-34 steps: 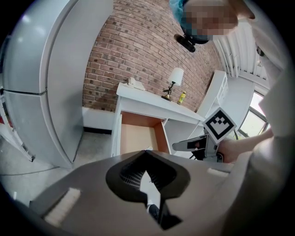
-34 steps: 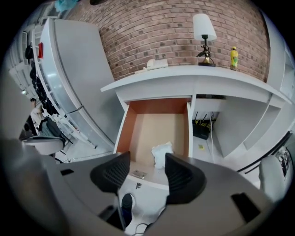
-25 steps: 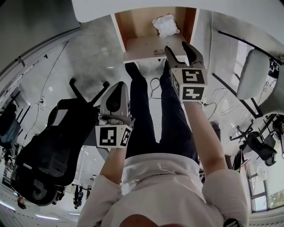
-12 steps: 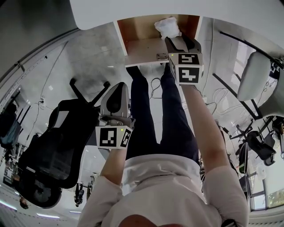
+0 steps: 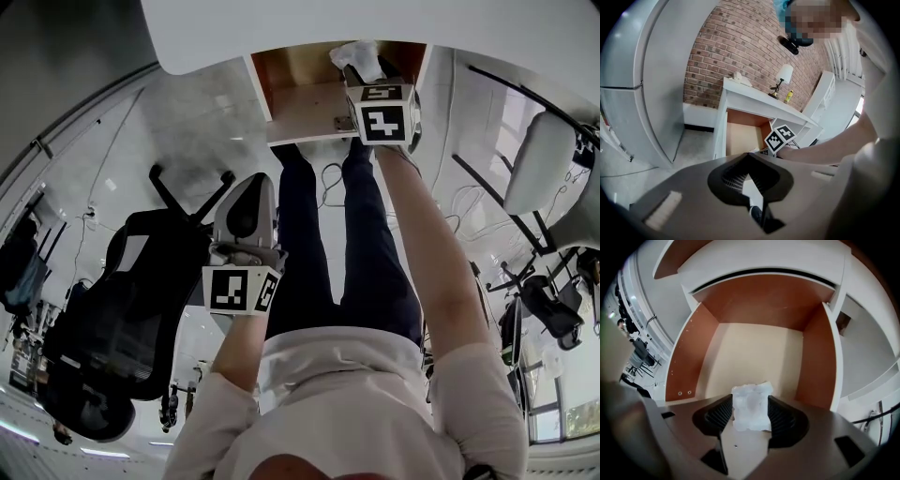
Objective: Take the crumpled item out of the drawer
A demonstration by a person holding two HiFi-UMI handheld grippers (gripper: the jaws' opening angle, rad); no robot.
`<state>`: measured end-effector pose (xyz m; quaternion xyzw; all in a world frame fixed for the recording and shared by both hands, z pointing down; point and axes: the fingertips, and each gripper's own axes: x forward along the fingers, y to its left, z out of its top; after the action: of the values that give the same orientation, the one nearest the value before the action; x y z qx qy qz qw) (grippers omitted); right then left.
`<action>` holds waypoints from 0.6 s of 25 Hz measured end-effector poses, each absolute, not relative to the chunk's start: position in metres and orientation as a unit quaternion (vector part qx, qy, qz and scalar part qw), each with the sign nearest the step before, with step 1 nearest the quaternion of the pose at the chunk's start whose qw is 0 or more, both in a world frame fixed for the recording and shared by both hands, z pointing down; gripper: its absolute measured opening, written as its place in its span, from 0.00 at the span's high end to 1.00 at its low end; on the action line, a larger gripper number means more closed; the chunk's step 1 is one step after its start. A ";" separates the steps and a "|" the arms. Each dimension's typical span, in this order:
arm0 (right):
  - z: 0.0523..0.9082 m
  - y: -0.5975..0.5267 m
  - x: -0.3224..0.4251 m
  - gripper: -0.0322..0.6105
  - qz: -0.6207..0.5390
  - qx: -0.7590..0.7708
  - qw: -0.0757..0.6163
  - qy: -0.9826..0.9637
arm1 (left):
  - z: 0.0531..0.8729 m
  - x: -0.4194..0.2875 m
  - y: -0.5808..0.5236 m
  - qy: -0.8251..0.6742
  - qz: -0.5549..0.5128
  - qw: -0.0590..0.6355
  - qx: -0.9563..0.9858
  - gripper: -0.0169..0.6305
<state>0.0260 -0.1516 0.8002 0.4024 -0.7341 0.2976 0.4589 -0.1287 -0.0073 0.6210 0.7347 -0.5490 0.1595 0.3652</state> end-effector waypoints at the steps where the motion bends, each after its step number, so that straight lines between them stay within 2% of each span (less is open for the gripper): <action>1: 0.804 -0.151 0.026 0.57 0.299 0.397 0.464 -0.733 | 0.621 -0.129 -0.008 -0.549 0.160 0.366 0.734 0.96; 15: 0.824 -0.174 0.030 0.60 0.294 0.401 0.478 -0.724 | 0.629 -0.134 -0.014 -0.550 0.160 0.375 0.729 0.96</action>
<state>0.0299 -0.1740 0.8235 0.4013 -0.7238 0.2941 0.4782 -0.1339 -0.0140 0.6295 0.7290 -0.5501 0.1601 0.3747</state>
